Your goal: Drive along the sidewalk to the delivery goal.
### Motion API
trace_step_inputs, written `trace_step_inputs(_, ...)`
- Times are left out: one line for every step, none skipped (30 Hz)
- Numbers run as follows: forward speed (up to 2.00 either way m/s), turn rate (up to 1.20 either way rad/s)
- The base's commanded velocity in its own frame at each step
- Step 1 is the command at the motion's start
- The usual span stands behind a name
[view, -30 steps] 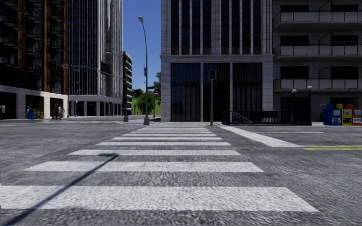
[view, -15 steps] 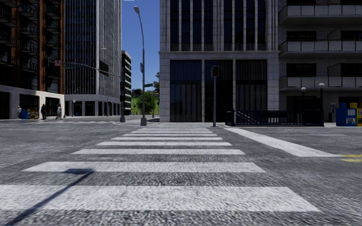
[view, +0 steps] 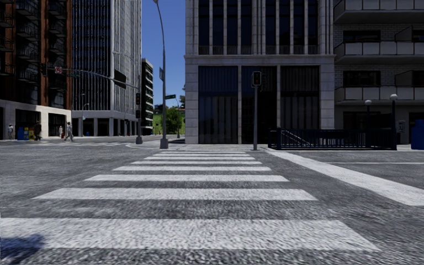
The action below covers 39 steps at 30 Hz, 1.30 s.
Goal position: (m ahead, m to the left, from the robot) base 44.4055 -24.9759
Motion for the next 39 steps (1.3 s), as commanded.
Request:
trace_step_inputs(2.0, 0.0)
trace_step_inputs(2.0, 0.0)
trace_step_inputs(2.0, 0.0)
trace_step_inputs(2.0, 0.0)
trace_step_inputs(2.0, 0.0)
trace_step_inputs(2.0, 0.0)
trace_step_inputs(2.0, 0.0)
trace_step_inputs(2.0, 0.0)
trace_step_inputs(2.0, 0.0)
trace_step_inputs(2.0, 0.0)
trace_step_inputs(2.0, 0.0)
trace_step_inputs(2.0, 0.0)
trace_step_inputs(2.0, 0.0)
trace_step_inputs(2.0, 0.0)
trace_step_inputs(2.0, 0.0)
trace_step_inputs(2.0, 0.0)
trace_step_inputs(2.0, 0.0)
trace_step_inputs(2.0, 0.0)
trace_step_inputs(2.0, 0.0)
trace_step_inputs(2.0, 0.0)
trace_step_inputs(2.0, 0.0)
trace_step_inputs(2.0, 0.0)
trace_step_inputs(2.0, 0.0)
trace_step_inputs(2.0, 0.0)
trace_step_inputs(2.0, 0.0)
trace_step_inputs(2.0, 0.0)
trace_step_inputs(2.0, 0.0)
trace_step_inputs(2.0, 0.0)
trace_step_inputs(2.0, 0.0)
trace_step_inputs(2.0, 0.0)
trace_step_inputs(2.0, 0.0)
trace_step_inputs(2.0, 0.0)
trace_step_inputs(2.0, 0.0)
trace_step_inputs(2.0, 0.0)
trace_step_inputs(2.0, 0.0)
trace_step_inputs(2.0, 0.0)
trace_step_inputs(2.0, 0.0)
trace_step_inputs(2.0, 0.0)
trace_step_inputs(2.0, 0.05)
